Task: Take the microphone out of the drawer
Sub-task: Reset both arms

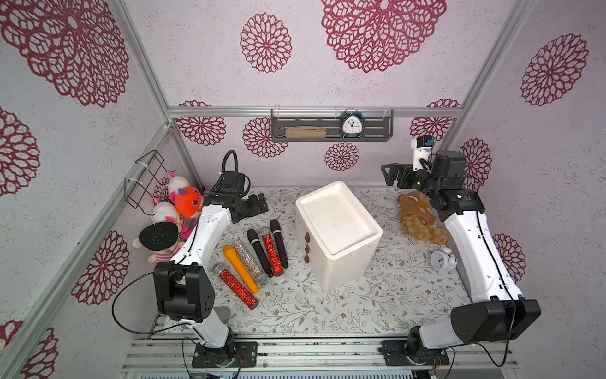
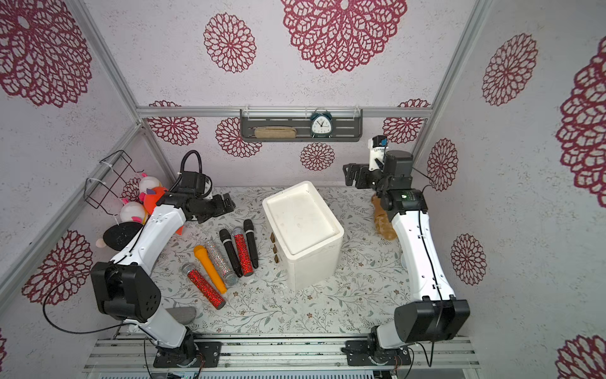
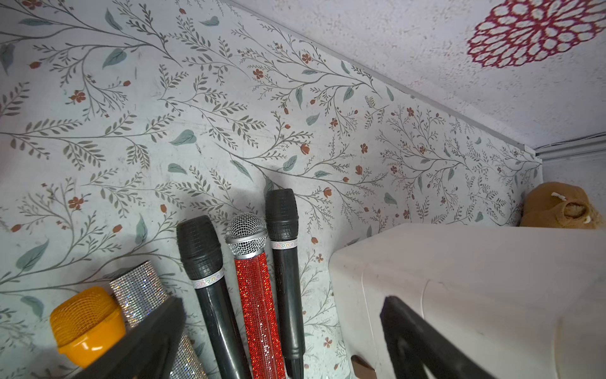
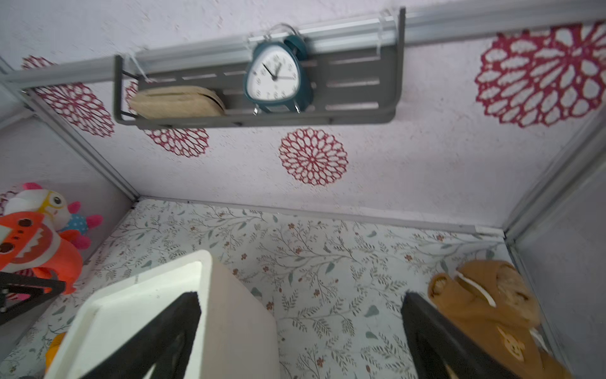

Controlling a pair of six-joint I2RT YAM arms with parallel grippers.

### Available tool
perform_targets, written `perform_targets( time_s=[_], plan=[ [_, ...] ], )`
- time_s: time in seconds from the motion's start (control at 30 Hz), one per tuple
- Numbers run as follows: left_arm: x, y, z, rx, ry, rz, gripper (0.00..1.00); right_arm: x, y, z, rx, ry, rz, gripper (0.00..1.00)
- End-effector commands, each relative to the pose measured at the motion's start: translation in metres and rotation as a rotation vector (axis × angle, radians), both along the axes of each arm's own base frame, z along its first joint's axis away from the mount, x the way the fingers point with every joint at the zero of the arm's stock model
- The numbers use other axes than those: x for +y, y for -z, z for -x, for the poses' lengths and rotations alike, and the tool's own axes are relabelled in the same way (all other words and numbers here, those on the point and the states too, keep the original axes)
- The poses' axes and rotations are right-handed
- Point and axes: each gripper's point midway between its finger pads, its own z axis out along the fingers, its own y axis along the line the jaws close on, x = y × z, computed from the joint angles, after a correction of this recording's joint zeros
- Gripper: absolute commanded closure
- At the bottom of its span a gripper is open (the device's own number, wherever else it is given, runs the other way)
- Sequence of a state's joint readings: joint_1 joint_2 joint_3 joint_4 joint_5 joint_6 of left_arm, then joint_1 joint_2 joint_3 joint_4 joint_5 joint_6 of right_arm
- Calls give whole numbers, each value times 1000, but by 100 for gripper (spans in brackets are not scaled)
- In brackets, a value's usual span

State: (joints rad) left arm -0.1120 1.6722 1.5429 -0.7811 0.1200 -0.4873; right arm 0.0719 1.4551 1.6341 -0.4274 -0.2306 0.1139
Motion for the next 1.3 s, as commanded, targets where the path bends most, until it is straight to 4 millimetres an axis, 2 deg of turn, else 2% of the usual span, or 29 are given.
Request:
perform_targets(
  time_s=[0.0, 0.27, 0.43, 0.57, 0.67, 0.9, 1.07, 1.27],
  plan=[
    [6, -12, 1, -50, 13, -17, 3, -18, 4, 3, -35, 61, 46, 1],
    [26, -4, 2, -110, -31, -92, 3, -44, 117, 10, 69, 185, 111, 1],
    [39, 6, 9, -139, -39, -170, 3, -50, 165, 24, 34, 201, 161, 1],
    [46, 20, 17, -125, -52, -206, 3, -54, 195, 30, 34, 218, 186, 1],
    [56, 38, 25, -73, -73, -244, 3, -56, 212, 34, 27, 223, 201, 1],
    [73, 78, 38, 12, -112, -265, 3, -55, 238, 43, -64, 224, 232, 1],
    [83, 78, 45, -107, -129, -315, 3, -60, 258, 45, -77, 251, 259, 1],
    [100, 72, 55, -260, -187, -405, 3, -61, 271, 47, -104, 266, 286, 1]
  ],
)
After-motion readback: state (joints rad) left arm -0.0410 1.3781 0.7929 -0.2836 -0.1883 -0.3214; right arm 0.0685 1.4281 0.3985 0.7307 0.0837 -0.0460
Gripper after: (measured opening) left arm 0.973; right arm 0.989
